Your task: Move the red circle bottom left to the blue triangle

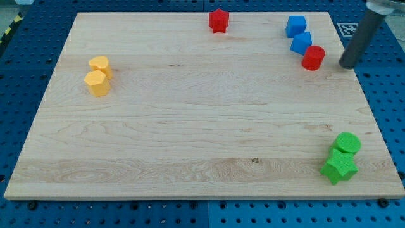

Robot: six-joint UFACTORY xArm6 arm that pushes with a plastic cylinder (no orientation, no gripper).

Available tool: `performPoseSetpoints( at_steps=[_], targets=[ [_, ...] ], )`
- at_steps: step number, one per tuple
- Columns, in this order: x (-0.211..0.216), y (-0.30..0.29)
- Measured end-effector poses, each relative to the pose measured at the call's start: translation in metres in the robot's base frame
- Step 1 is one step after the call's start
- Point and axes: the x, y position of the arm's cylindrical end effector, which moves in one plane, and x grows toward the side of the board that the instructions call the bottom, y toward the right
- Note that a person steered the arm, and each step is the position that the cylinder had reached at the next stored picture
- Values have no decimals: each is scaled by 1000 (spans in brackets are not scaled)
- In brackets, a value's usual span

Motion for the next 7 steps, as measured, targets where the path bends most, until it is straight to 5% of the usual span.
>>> performPoseSetpoints(
  at_steps=[7],
  targets=[
    [-24,-133]
  ],
)
